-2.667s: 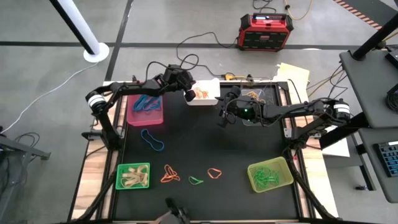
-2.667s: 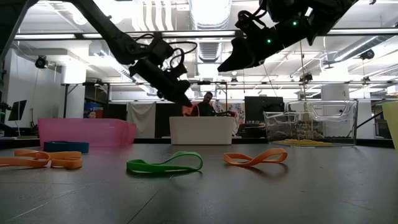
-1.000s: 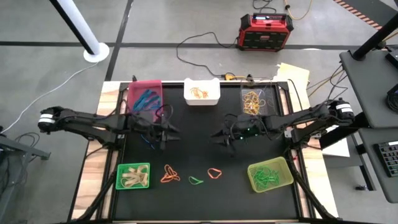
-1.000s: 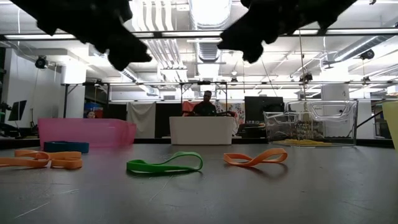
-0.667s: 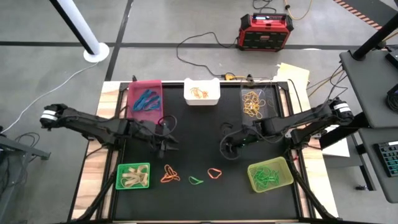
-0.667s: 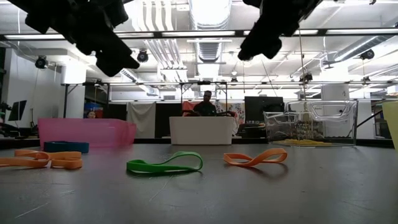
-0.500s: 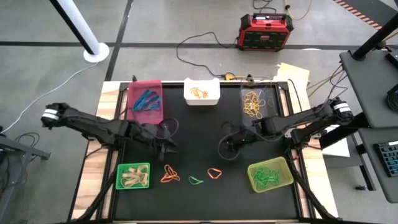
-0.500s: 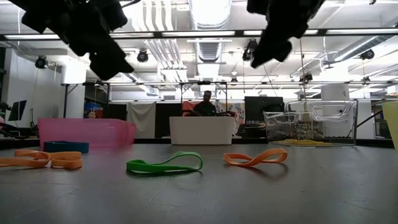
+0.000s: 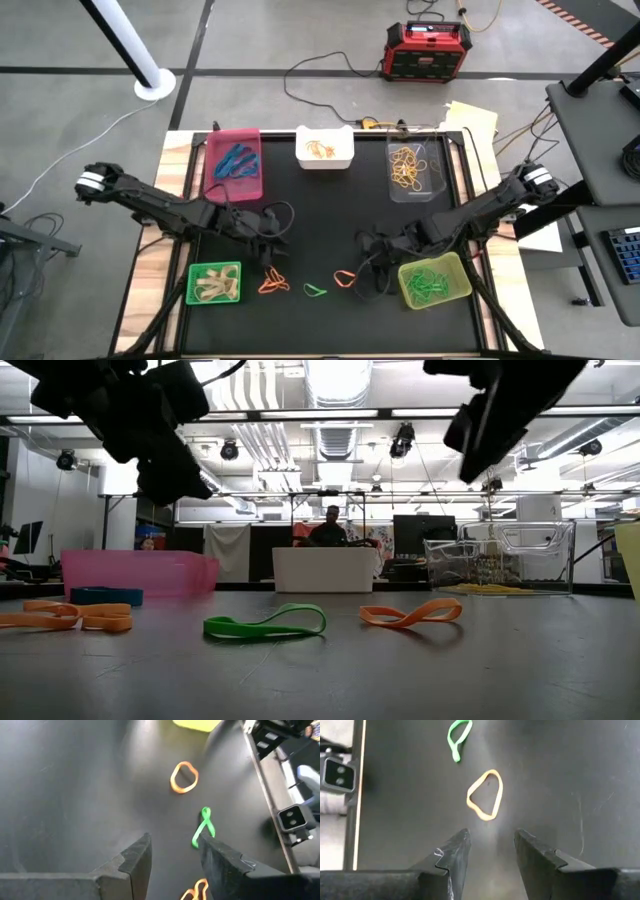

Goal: Sort rubber bands into baskets
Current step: Put the orange rubber band into the white bin

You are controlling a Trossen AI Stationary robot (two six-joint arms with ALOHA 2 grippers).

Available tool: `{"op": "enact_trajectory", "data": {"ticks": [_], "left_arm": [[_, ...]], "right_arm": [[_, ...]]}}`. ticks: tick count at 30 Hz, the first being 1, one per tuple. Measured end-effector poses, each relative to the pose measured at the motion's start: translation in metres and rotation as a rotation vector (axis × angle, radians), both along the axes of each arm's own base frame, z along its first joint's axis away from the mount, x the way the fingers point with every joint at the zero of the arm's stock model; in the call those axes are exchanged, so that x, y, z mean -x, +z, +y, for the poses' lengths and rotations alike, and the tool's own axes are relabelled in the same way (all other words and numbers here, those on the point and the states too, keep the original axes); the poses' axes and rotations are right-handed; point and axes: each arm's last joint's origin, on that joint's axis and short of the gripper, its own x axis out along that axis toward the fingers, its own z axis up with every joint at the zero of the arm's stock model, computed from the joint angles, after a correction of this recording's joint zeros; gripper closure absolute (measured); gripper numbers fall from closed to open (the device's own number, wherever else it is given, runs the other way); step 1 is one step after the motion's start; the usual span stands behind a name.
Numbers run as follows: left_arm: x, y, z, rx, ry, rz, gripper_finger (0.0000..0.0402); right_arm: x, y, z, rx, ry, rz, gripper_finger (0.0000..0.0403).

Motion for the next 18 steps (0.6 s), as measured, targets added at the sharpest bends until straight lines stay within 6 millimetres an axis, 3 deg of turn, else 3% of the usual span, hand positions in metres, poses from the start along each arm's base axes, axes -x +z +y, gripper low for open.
{"op": "enact_trajectory", "data": {"ticks": [13, 18], "left_arm": [[-0.014, -0.009, -0.013, 0.025, -0.029, -0.059, 0.0256], [-0.008, 0.003, -0.012, -0.061, -0.100, -0.120, 0.0256]], "right_arm": [[-0.041, -0.021, 0.020, 0.112, 0.063, 0.030, 0.0225], [-0.050, -0.030, 0.027, 0.135, 0.093, 0.044, 0.0200]]}}
